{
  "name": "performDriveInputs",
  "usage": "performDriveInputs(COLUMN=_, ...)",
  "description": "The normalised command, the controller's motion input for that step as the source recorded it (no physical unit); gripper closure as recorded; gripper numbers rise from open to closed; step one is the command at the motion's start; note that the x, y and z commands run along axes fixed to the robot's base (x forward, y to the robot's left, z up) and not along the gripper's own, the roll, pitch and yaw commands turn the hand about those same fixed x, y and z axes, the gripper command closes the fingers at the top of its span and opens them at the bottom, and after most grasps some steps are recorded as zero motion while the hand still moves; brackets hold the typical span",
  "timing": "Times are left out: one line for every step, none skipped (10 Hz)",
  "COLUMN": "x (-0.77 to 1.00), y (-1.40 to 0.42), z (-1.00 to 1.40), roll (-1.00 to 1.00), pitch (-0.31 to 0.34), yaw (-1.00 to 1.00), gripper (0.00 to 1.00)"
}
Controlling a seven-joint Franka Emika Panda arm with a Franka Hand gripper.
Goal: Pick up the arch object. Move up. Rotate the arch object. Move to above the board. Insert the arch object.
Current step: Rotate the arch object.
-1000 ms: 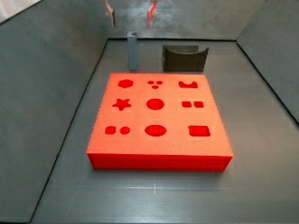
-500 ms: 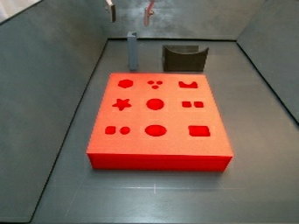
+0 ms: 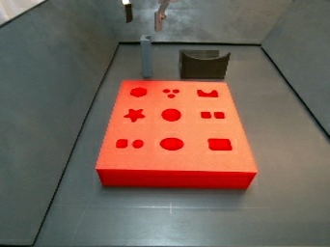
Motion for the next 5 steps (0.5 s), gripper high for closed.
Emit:
performDriveInputs(x=0.03, y=0.01, z=-0.03, roll=-0.01, pitch=0.004, yaw=-1.00, gripper=0.00)
performDriveInputs(x=0.03, y=0.01, z=-0.03, roll=-0.01, pitch=0.004, yaw=-1.00, gripper=0.00)
performDriveInputs(x=0.03, y=0.01, z=-0.03, roll=-0.01, pitch=0.004, yaw=-1.00, gripper=0.00)
performDriveInputs(x=0.03, y=0.01, z=-0.03, roll=-0.02, pitch=0.005, yaw=-1.00, gripper=0.00)
performDriveInputs(x=0.03, y=0.01, z=-0.03, roll=-0.02, pitch=0.005, yaw=-1.00, gripper=0.00)
